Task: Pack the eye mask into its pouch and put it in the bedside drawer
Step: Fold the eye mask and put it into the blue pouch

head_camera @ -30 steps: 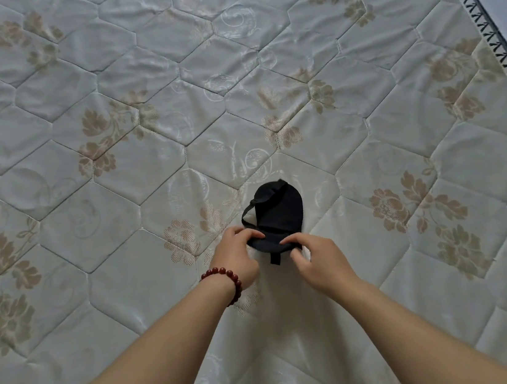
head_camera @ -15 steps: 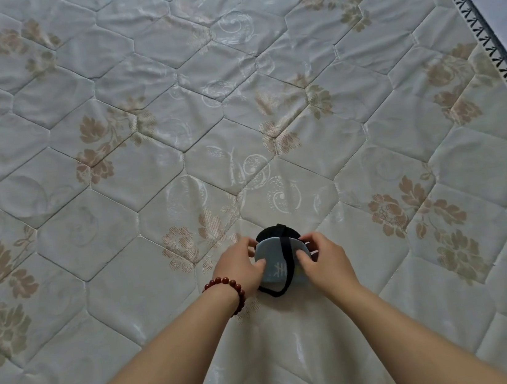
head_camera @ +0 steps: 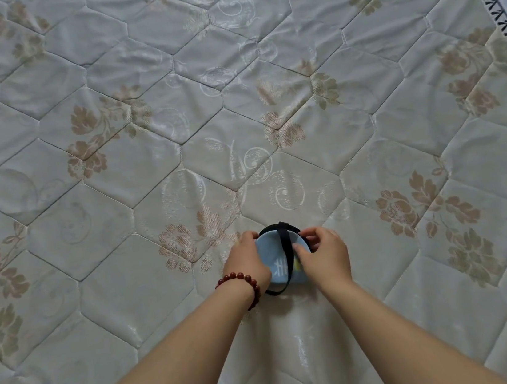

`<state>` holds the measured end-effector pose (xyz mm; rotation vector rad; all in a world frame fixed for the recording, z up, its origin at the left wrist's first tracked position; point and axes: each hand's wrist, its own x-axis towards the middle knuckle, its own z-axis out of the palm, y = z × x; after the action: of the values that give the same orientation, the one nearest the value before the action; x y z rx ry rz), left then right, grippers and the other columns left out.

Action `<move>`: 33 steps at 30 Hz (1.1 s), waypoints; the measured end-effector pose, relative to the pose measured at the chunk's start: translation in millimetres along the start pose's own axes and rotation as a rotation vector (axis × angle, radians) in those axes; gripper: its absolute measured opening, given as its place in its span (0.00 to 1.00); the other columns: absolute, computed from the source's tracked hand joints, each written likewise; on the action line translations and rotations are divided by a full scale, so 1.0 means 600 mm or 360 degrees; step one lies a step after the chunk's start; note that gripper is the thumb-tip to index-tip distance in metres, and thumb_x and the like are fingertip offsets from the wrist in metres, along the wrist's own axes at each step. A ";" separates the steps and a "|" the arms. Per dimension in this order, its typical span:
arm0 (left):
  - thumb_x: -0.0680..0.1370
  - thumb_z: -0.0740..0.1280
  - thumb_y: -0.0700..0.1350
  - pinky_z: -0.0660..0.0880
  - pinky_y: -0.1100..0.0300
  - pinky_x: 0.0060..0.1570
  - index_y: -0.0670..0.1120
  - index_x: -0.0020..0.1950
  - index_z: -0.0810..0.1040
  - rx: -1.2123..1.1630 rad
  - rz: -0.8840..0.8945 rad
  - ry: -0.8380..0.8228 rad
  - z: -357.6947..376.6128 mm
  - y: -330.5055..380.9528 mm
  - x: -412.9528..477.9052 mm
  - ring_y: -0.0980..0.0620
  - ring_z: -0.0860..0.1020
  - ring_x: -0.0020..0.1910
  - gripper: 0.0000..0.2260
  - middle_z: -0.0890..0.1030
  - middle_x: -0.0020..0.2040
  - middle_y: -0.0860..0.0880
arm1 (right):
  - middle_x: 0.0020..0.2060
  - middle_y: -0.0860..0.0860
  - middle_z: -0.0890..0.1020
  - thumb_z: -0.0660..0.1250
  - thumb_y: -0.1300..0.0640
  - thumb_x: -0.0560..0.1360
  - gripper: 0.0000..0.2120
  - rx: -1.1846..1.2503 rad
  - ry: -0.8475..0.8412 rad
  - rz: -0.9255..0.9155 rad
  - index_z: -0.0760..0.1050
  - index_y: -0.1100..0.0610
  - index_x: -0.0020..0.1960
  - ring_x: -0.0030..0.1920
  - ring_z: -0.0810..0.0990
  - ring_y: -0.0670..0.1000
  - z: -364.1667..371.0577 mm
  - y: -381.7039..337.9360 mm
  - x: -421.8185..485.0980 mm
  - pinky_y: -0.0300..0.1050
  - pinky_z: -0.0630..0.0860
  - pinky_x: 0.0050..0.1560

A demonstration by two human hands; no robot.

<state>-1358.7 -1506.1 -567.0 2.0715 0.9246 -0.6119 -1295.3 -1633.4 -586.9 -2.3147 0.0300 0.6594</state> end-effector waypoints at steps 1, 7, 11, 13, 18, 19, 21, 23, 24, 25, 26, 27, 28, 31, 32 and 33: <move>0.72 0.63 0.36 0.72 0.57 0.44 0.47 0.64 0.64 0.0026 -0.0028 -0.0018 -0.001 -0.002 0.002 0.44 0.76 0.49 0.22 0.76 0.56 0.43 | 0.49 0.53 0.78 0.70 0.59 0.71 0.08 0.0015 -0.0021 0.0008 0.78 0.57 0.50 0.45 0.77 0.49 -0.001 0.000 0.001 0.40 0.71 0.48; 0.75 0.63 0.44 0.76 0.53 0.51 0.46 0.61 0.67 0.0024 -0.0061 -0.0045 -0.008 -0.008 0.005 0.45 0.79 0.50 0.15 0.80 0.51 0.44 | 0.47 0.51 0.79 0.71 0.58 0.70 0.12 0.0144 -0.0082 0.0069 0.75 0.53 0.53 0.43 0.77 0.47 -0.010 -0.002 0.004 0.36 0.70 0.43; 0.76 0.61 0.46 0.75 0.54 0.49 0.46 0.64 0.67 -0.0072 -0.0003 -0.0018 -0.009 -0.004 0.001 0.47 0.78 0.48 0.17 0.79 0.52 0.45 | 0.49 0.51 0.76 0.70 0.56 0.72 0.13 0.0163 -0.0155 0.0046 0.72 0.52 0.54 0.42 0.75 0.45 -0.011 -0.004 0.003 0.32 0.68 0.38; 0.74 0.63 0.48 0.76 0.54 0.51 0.47 0.66 0.66 -0.0177 0.0012 -0.0026 -0.007 0.001 -0.002 0.48 0.77 0.50 0.21 0.77 0.56 0.46 | 0.50 0.52 0.77 0.68 0.56 0.73 0.09 0.0168 -0.0165 0.0035 0.72 0.53 0.52 0.46 0.76 0.49 -0.011 -0.005 0.001 0.36 0.70 0.43; 0.60 0.74 0.59 0.73 0.60 0.51 0.50 0.62 0.66 -0.0252 0.0096 0.0060 -0.002 0.013 -0.017 0.54 0.74 0.51 0.35 0.70 0.57 0.51 | 0.47 0.51 0.79 0.66 0.56 0.76 0.06 0.0444 -0.0112 0.0130 0.71 0.53 0.51 0.48 0.78 0.50 -0.012 -0.013 -0.007 0.41 0.71 0.48; 0.59 0.75 0.59 0.72 0.62 0.49 0.50 0.61 0.66 -0.0203 0.0121 0.0056 -0.002 0.013 -0.019 0.54 0.73 0.50 0.36 0.69 0.56 0.51 | 0.47 0.51 0.79 0.66 0.56 0.76 0.06 0.0484 -0.0106 0.0147 0.71 0.53 0.51 0.48 0.78 0.50 -0.012 -0.015 -0.008 0.41 0.71 0.47; 0.61 0.76 0.54 0.71 0.61 0.47 0.48 0.60 0.65 -0.0112 0.0155 0.0026 -0.004 0.013 -0.020 0.53 0.73 0.49 0.33 0.69 0.57 0.50 | 0.45 0.50 0.80 0.65 0.56 0.76 0.05 0.0509 -0.0109 0.0152 0.71 0.53 0.51 0.46 0.79 0.50 -0.014 -0.016 -0.009 0.39 0.72 0.44; 0.66 0.73 0.49 0.73 0.59 0.46 0.48 0.59 0.66 -0.0081 0.0154 0.0024 -0.007 0.011 -0.020 0.51 0.76 0.48 0.25 0.71 0.58 0.48 | 0.44 0.49 0.79 0.65 0.56 0.76 0.04 0.0505 -0.0118 0.0126 0.71 0.53 0.51 0.44 0.79 0.49 -0.017 -0.016 -0.010 0.36 0.72 0.40; 0.69 0.71 0.46 0.74 0.59 0.46 0.48 0.59 0.67 -0.0081 0.0148 0.0034 -0.008 0.011 -0.020 0.50 0.77 0.48 0.21 0.72 0.58 0.48 | 0.43 0.49 0.79 0.65 0.56 0.77 0.04 0.0493 -0.0123 0.0112 0.72 0.52 0.50 0.44 0.78 0.48 -0.018 -0.014 -0.011 0.35 0.72 0.39; 0.71 0.69 0.42 0.73 0.59 0.46 0.48 0.58 0.68 -0.0094 0.0142 0.0054 -0.010 0.010 -0.020 0.50 0.77 0.48 0.18 0.74 0.57 0.48 | 0.43 0.49 0.79 0.65 0.56 0.77 0.03 0.0474 -0.0128 0.0102 0.72 0.52 0.50 0.43 0.78 0.48 -0.021 -0.013 -0.012 0.36 0.72 0.39; 0.72 0.68 0.40 0.73 0.59 0.45 0.48 0.56 0.70 -0.0120 0.0135 0.0083 -0.012 0.009 -0.020 0.50 0.77 0.46 0.15 0.76 0.56 0.49 | 0.43 0.49 0.79 0.65 0.57 0.77 0.03 0.0451 -0.0134 0.0097 0.72 0.51 0.49 0.44 0.78 0.49 -0.022 -0.011 -0.012 0.38 0.72 0.41; 0.73 0.66 0.39 0.72 0.60 0.43 0.49 0.54 0.71 -0.0143 0.0126 0.0114 -0.013 0.006 -0.020 0.51 0.77 0.44 0.12 0.78 0.54 0.49 | 0.44 0.49 0.79 0.64 0.58 0.77 0.04 0.0424 -0.0139 0.0100 0.72 0.50 0.49 0.45 0.78 0.49 -0.024 -0.009 -0.012 0.40 0.72 0.44; 0.74 0.66 0.38 0.71 0.62 0.42 0.50 0.52 0.71 -0.0159 0.0117 0.0141 -0.015 0.005 -0.020 0.53 0.76 0.42 0.10 0.80 0.52 0.51 | 0.45 0.49 0.79 0.63 0.60 0.77 0.05 0.0398 -0.0140 0.0111 0.72 0.50 0.49 0.47 0.78 0.50 -0.026 -0.007 -0.012 0.41 0.71 0.46; 0.74 0.66 0.40 0.69 0.63 0.40 0.51 0.48 0.73 -0.0178 0.0105 0.0210 -0.017 0.001 -0.019 0.54 0.76 0.39 0.08 0.80 0.45 0.54 | 0.44 0.49 0.79 0.58 0.66 0.75 0.11 0.0341 -0.0107 0.0191 0.74 0.52 0.50 0.46 0.77 0.52 -0.029 -0.003 -0.010 0.42 0.69 0.47; 0.74 0.67 0.40 0.69 0.63 0.39 0.51 0.47 0.74 -0.0187 0.0103 0.0240 -0.016 0.001 -0.018 0.55 0.75 0.39 0.07 0.79 0.44 0.54 | 0.43 0.50 0.79 0.57 0.67 0.74 0.12 0.0341 -0.0094 0.0231 0.74 0.53 0.49 0.46 0.77 0.52 -0.029 -0.003 -0.010 0.42 0.69 0.46; 0.74 0.67 0.41 0.68 0.63 0.38 0.52 0.46 0.74 -0.0198 0.0098 0.0277 -0.016 0.001 -0.018 0.55 0.75 0.38 0.06 0.79 0.43 0.55 | 0.42 0.49 0.79 0.56 0.67 0.73 0.13 0.0346 -0.0087 0.0266 0.75 0.53 0.49 0.45 0.77 0.53 -0.029 -0.003 -0.010 0.43 0.70 0.45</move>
<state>-1364.0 -1502.9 -553.9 2.0557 0.9678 -0.3372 -1292.4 -1644.7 -572.2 -2.0986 0.2599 0.7636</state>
